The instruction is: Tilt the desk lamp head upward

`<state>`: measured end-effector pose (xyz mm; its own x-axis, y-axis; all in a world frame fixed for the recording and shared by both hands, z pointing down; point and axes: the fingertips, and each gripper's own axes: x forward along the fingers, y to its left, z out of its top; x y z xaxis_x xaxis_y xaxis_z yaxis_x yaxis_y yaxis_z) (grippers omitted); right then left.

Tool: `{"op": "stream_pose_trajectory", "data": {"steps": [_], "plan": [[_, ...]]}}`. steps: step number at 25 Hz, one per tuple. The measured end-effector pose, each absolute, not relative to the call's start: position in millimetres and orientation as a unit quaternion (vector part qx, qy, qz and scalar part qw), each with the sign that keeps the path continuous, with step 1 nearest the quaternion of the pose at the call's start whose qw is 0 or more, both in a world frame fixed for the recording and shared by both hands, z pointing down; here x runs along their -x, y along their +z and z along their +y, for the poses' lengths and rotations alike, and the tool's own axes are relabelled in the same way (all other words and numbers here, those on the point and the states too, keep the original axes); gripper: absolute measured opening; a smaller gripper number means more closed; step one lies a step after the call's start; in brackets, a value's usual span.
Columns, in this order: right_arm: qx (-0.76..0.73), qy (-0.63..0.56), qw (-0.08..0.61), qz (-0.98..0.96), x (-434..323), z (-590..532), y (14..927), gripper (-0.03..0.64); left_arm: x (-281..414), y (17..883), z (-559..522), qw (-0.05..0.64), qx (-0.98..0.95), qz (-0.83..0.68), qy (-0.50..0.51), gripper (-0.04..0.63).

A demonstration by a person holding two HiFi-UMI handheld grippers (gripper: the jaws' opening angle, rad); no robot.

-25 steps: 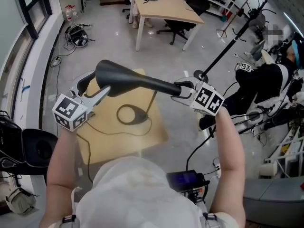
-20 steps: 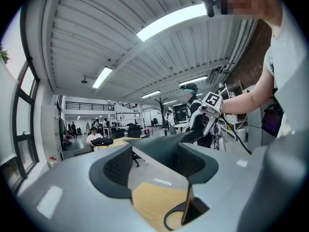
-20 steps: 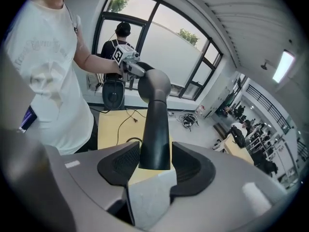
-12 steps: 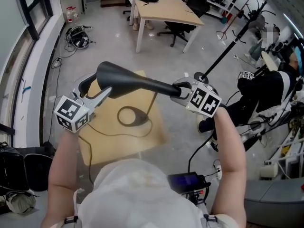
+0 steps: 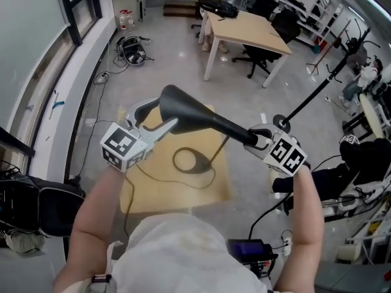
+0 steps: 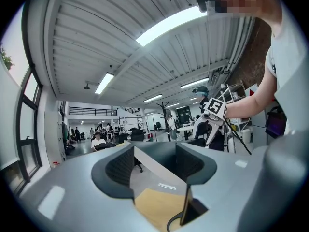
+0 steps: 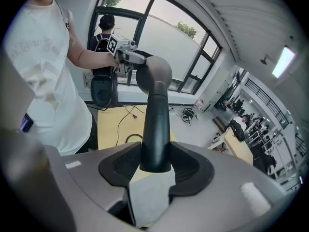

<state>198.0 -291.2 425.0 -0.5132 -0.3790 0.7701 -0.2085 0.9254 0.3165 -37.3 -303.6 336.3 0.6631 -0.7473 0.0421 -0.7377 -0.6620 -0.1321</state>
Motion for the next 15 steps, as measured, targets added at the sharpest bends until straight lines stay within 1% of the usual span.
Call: {"op": "stream_pose_trajectory", "data": {"steps": [7,15], "plan": [[-0.172,-0.091,0.440,-0.877,-193,-293,429,0.206,35,319,-301,0.076,0.909,0.406,-0.047,0.249],[-0.177,-0.089,0.426,-0.883,-195,-294,433,0.204,28,312,-300,0.098,0.905,0.409,-0.056,0.247]]}}
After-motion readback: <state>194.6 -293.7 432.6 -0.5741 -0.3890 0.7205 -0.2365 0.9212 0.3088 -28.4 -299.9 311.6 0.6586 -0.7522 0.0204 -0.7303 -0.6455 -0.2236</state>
